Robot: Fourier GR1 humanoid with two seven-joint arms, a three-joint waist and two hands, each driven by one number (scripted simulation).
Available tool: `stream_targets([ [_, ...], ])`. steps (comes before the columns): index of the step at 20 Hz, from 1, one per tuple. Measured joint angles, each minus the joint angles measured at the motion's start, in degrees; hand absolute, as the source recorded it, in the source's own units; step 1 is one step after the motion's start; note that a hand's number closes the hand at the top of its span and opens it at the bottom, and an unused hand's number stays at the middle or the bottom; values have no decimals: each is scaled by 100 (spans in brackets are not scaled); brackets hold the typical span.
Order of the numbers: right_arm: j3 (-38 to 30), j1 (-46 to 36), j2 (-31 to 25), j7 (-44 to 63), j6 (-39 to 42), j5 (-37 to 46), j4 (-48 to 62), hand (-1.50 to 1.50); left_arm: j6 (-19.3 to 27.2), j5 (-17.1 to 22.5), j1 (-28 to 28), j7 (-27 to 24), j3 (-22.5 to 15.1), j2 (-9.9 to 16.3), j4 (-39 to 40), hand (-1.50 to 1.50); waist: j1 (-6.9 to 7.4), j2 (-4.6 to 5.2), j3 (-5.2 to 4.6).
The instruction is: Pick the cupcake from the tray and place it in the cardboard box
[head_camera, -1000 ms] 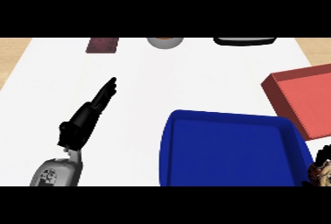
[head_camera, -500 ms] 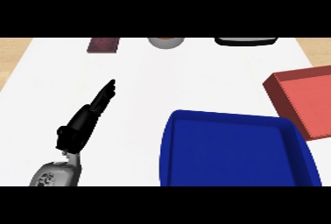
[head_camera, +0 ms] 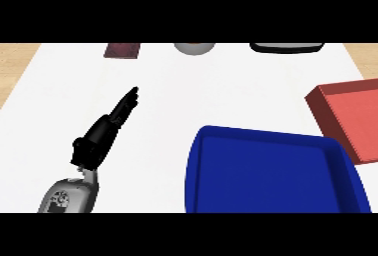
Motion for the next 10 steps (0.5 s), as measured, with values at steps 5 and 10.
stream_targets([
  [5, 59, -925, -388, 630, 227, -30, 516, 150, -44, -14, -78, -99, 45, 18, 130, 0, 52, 11, 1],
  [10, 455, -1902, -719, 913, 304, 101, 1372, 150, -59, -41, -78, -206, 60, 2, 237, 0, 79, 17, 2],
])
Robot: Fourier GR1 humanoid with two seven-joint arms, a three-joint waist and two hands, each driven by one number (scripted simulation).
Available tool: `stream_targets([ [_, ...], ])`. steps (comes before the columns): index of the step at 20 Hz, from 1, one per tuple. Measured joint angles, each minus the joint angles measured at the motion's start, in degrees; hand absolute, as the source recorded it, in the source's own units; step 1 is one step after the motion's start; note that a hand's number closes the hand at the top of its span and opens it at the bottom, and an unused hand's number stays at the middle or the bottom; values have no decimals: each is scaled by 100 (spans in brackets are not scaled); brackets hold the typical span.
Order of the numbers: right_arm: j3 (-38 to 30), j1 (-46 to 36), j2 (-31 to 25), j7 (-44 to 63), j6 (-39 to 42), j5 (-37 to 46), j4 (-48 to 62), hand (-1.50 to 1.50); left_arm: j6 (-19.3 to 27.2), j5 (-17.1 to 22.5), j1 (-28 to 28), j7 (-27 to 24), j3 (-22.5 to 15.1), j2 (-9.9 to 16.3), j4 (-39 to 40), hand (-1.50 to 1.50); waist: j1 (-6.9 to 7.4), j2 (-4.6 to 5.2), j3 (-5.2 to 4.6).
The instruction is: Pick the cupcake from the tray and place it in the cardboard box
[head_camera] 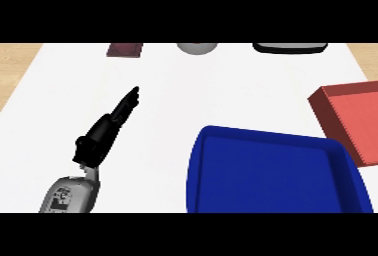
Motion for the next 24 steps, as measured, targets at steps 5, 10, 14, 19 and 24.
stream_targets([
  [5, 470, -796, -2, 85, -138, 343, 704, 150, -6, -14, -45, 134, -7, -33, -71, 0, 3, -1, 1],
  [10, 1022, -1565, -49, -80, -522, 1031, 1679, 150, 9, -57, -24, 139, -60, -94, -93, 0, 31, 4, 2],
  [14, 1427, -1872, 41, -404, -806, 1590, 2326, 150, -39, -30, 12, 74, -9, -59, -55, 0, 24, 4, 1],
  [19, 1922, -2517, 223, -779, -1212, 2225, 3511, 150, -42, -43, -105, 87, 29, -61, 17, 0, 40, 10, 3],
  [24, 2036, -2927, 487, -995, -1362, 2387, 4698, -150, -4, -119, -66, 28, -46, -125, 63, 0, 53, 14, 5],
])
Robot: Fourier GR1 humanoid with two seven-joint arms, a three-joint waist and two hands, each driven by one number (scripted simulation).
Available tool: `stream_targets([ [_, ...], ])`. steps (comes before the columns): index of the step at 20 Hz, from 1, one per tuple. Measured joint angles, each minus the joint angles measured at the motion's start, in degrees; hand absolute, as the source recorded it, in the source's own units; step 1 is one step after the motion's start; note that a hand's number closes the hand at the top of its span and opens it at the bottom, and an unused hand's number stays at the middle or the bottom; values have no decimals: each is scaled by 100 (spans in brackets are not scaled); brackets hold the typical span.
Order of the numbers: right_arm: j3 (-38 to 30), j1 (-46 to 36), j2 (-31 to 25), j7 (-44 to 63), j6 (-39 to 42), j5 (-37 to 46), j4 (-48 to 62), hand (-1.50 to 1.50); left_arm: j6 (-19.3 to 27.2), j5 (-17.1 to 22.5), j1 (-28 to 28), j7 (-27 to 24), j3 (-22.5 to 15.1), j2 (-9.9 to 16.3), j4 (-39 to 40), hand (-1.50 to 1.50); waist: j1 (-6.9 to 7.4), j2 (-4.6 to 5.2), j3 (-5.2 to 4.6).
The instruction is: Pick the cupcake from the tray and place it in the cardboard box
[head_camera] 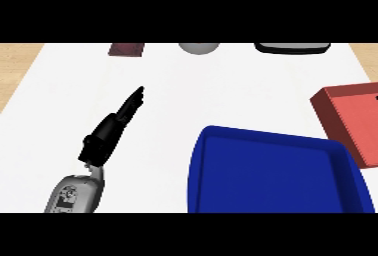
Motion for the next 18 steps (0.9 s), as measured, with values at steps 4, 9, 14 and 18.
stream_targets([
  [4, -55, -315, 193, -139, 132, -144, 911, -150, -31, 17, 52, 1, 7, 29, -119, 0, 15, 2, 3],
  [9, -290, -661, 362, -784, -13, -354, 1931, -150, -59, 48, 58, -25, 49, 37, -80, 0, 9, 8, 6],
  [14, -1012, -958, 467, -1210, 12, -1147, 2311, -150, -29, 34, 102, -5, 42, 12, -115, 0, -17, 1, 8],
  [18, -1720, -994, 309, -1516, 419, -1936, 2632, -150, -53, 53, 88, -50, 95, 57, -73, 0, -68, -4, 8],
])
